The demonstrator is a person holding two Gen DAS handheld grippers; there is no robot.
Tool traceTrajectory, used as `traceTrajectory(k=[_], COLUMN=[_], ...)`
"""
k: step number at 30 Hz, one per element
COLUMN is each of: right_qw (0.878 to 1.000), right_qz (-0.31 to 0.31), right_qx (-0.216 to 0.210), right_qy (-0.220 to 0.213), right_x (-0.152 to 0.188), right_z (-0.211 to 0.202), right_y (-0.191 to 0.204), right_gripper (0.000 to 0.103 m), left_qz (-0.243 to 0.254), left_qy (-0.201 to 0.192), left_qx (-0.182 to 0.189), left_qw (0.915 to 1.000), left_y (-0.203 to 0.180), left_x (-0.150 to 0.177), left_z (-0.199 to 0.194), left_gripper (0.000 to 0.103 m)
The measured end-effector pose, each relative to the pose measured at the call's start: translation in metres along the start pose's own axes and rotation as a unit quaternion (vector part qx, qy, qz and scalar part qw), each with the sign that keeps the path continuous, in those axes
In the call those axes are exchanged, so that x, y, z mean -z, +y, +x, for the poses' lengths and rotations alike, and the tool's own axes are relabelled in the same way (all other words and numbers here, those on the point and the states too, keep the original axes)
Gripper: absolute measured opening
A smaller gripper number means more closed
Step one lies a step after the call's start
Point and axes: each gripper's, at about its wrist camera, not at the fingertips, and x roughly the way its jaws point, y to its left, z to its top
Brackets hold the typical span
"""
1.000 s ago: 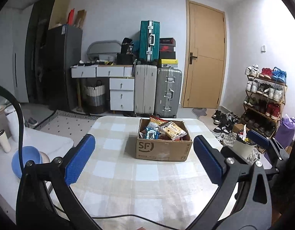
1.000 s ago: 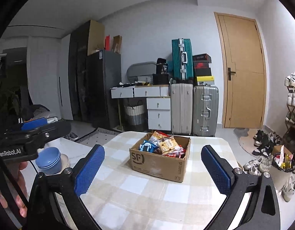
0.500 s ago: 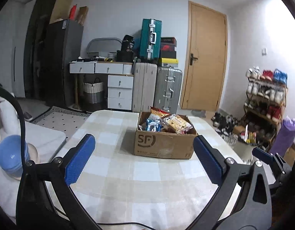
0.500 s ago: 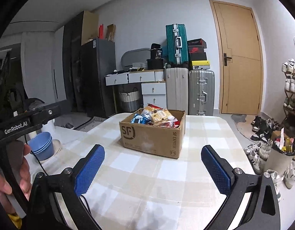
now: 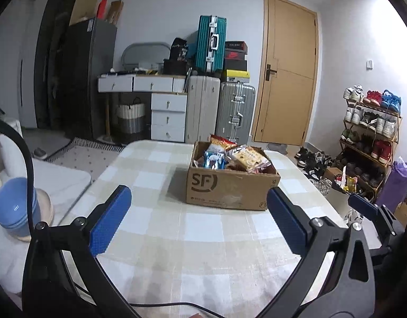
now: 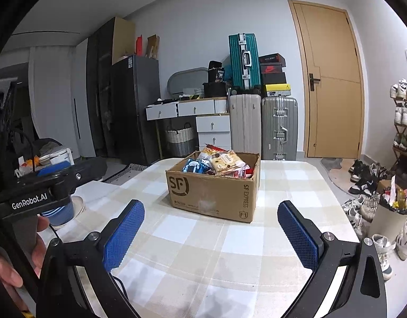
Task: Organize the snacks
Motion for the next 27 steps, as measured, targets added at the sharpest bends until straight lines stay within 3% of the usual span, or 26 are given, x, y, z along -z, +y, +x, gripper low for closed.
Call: traceTrajectory(k=[4,17,27], right_qw=[1.0,1.0,1.0], right_qz=[0.004,0.01,0.015], right_qx=[-0.001,0.003,0.004], right_qy=[0.004,0.007,0.013], right_x=[0.002,0.005,0.007], right_z=[0.003,0.005,0.007], right_y=[0.0,-0.002,-0.003], right_gripper=[0.102,0.102,0.102], left_qz=[-0.007,0.035,0.018], left_qy=[0.002,0.01,0.002], left_qx=[-0.002,-0.02,-0.025], left_qw=[1.0,0.9991,0.9995], left_y=[0.005,-0.01,-0.009], left_x=[0.002,0.012,0.015], left_z=[0.002,0.014,0.011], left_gripper=[0.102,0.102,0.102])
